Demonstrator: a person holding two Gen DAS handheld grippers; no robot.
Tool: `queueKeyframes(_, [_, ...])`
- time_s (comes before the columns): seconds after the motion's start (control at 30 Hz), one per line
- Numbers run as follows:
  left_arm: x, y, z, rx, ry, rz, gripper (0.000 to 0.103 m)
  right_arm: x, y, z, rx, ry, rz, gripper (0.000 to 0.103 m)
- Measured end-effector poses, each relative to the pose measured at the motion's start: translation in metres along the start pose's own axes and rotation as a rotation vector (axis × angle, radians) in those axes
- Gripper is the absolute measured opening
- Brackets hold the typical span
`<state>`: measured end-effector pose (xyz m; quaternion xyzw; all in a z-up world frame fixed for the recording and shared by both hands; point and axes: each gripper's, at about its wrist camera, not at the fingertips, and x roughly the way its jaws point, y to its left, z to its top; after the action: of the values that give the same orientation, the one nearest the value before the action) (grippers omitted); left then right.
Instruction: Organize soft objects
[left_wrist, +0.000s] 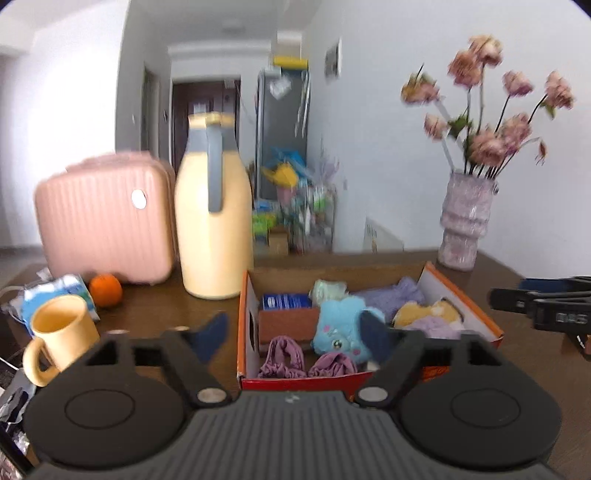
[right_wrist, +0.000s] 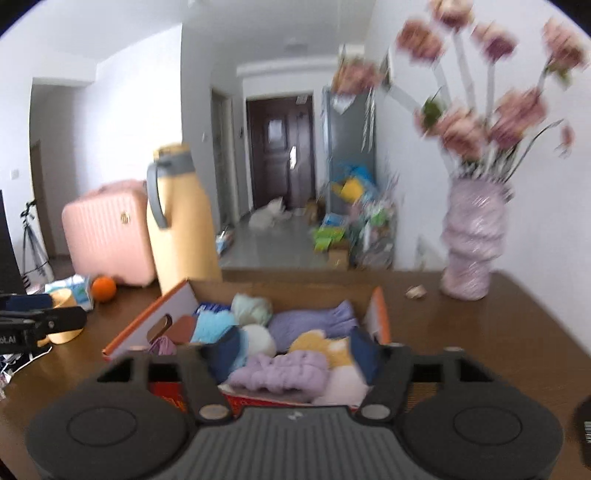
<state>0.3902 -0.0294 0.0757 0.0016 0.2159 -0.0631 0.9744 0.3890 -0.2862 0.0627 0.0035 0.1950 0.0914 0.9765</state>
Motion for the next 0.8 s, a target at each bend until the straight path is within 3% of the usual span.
queueKeyframes(0.03, [-0.009,-0.002,-0.005,0.002,-0.032,0.003,0.101,-0.015,0.0,-0.005,-0.015,-0.048,-0.023,0.095])
queueKeyframes(0.07, [-0.02,-0.004,-0.011,0.005,-0.073,0.016,0.103,-0.031,0.003,-0.013,-0.035,-0.116,-0.045,0.101])
queueKeyframes(0.13, [-0.038,-0.009,-0.023,0.017,-0.163,0.041,0.103,-0.052,0.005,-0.025,-0.065,-0.195,-0.067,0.101])
queueKeyframes(0.23, [-0.064,-0.016,-0.041,0.027,-0.248,0.066,0.103,-0.074,0.002,-0.037,-0.041,-0.21,-0.072,0.102])
queueKeyframes(0.5, [-0.103,-0.021,-0.068,0.01,-0.274,0.074,0.103,-0.104,0.01,-0.06,0.023,-0.221,-0.074,0.102])
queueKeyframes(0.67, [-0.143,-0.02,-0.086,0.0,-0.297,0.101,0.103,-0.15,0.025,-0.083,0.027,-0.238,-0.05,0.103])
queueKeyframes(0.8, [-0.184,-0.023,-0.114,0.053,-0.305,0.115,0.103,-0.191,0.039,-0.112,0.017,-0.232,0.009,0.103])
